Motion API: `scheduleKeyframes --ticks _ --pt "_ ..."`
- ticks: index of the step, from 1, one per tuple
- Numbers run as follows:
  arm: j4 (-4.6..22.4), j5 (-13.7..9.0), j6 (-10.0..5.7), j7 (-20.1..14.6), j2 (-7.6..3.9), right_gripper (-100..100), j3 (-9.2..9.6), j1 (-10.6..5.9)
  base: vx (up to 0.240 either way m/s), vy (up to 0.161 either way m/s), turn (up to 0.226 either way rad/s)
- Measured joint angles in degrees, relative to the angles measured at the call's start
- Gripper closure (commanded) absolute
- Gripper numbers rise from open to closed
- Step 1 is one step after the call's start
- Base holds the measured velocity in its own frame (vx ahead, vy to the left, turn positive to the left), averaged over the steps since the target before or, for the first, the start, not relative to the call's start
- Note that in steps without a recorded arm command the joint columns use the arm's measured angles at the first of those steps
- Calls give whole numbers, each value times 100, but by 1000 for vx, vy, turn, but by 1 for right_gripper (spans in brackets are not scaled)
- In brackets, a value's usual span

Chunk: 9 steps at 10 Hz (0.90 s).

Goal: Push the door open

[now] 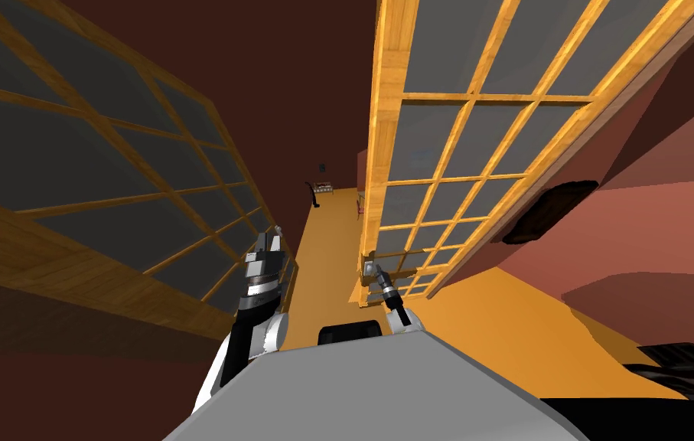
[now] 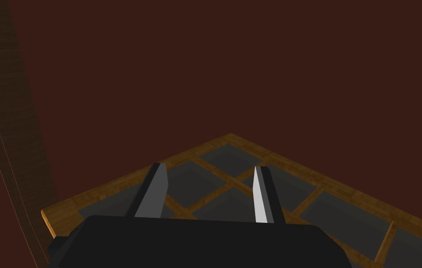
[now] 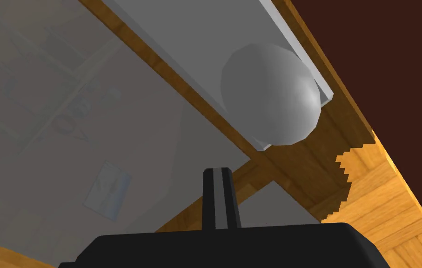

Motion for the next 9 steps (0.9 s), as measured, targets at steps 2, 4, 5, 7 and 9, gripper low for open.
scheduleKeyframes --ticks 2,4,5,7,9 --pt "-95 88 10 249 -102 -100 -23 99 -36 100 -32" --pt "-195 170 21 465 -179 -100 -44 219 -33 80 -35" --pt "-141 205 -33 592 -234 -100 -69 235 -33 87 -35" --pt "-160 289 -75 830 -362 -100 -107 319 -49 89 -43" --pt "-101 374 -164 1114 -475 -100 -156 380 -41 105 -43"
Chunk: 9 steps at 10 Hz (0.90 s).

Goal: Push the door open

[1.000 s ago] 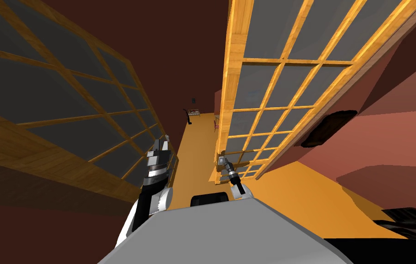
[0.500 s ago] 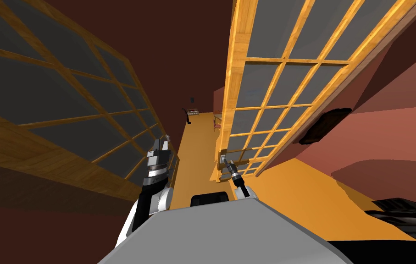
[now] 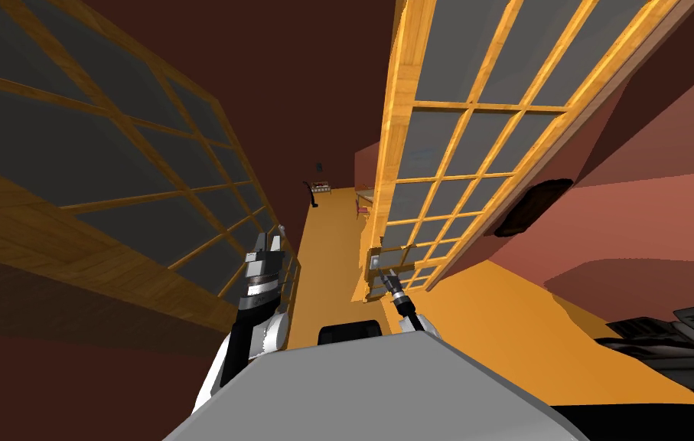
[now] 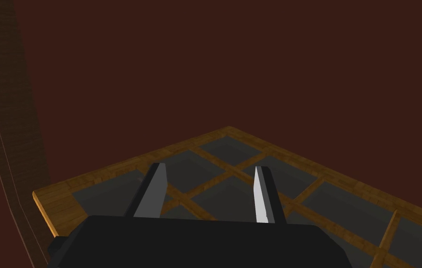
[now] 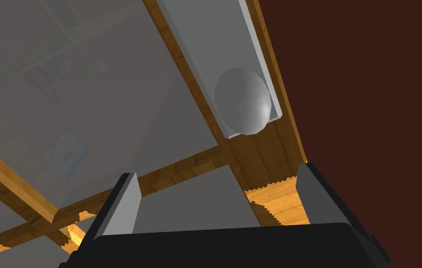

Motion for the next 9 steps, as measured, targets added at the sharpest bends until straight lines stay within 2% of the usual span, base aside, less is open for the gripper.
scheduleKeyframes --ticks 1,2,3,5,6,9 --pt "50 41 -58 142 -62 -100 -26 21 -23 62 -16" --pt "-57 69 -31 202 -94 -100 -25 93 -29 82 -37" --pt "-238 135 27 330 -144 -100 -32 234 -67 109 -60" --pt "-144 223 -60 627 -296 -100 -88 270 -42 98 -38" --pt "-276 269 -34 720 -354 -100 -94 375 -32 83 -32" --pt "-292 380 -89 1056 -477 -100 -143 495 -30 76 -34"
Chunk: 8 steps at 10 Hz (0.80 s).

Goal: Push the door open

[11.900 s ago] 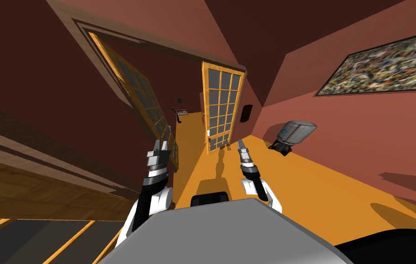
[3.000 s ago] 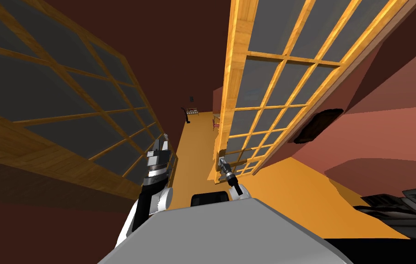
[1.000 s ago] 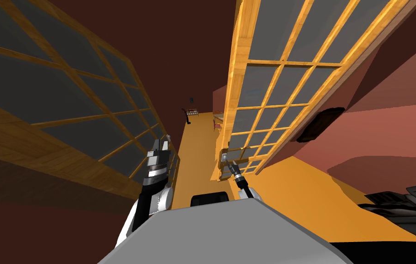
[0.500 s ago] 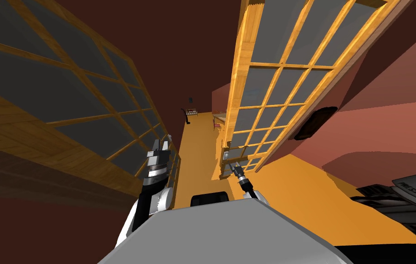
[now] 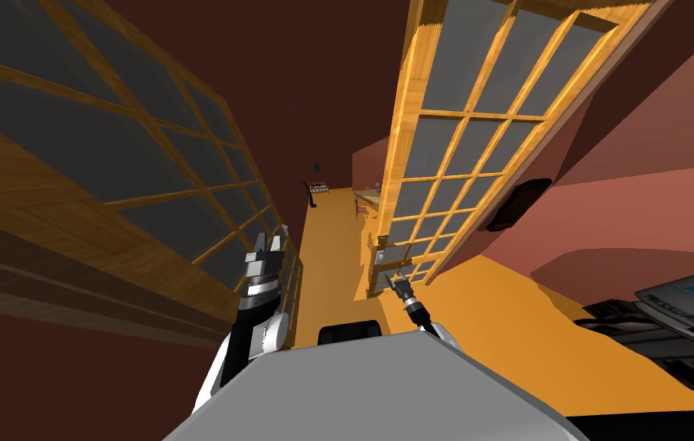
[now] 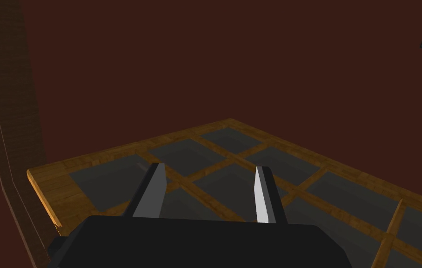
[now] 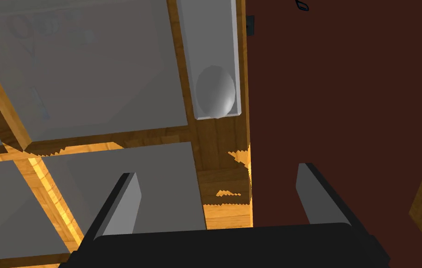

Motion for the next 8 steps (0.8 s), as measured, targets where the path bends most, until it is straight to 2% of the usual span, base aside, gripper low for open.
scheduleKeyframes --ticks 2,8 --pt "18 37 -32 131 -53 -100 -20 22 61 26 10" --pt "80 6 42 230 21 -100 -86 -85 198 7 31"
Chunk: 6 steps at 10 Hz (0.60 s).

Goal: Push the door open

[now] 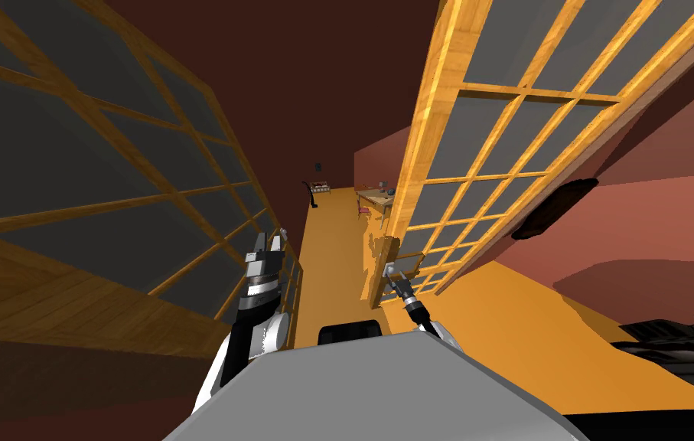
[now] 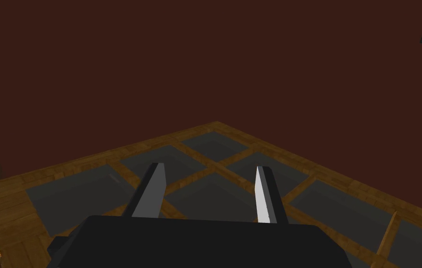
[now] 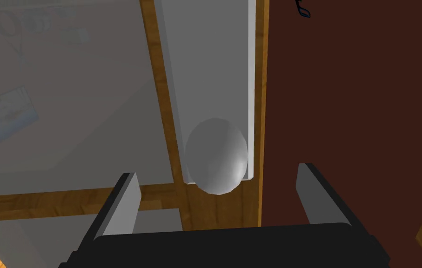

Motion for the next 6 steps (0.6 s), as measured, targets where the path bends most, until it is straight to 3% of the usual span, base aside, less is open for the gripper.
scheduleKeyframes --ticks 1,2,6 --pt "3 -5 18 18 16 -100 -11 -16 94 14 6" --pt "1 -6 23 22 18 100 -12 -20 -12 -2 -5" --pt "12 -3 36 20 12 100 -12 -14 -22 -5 0"
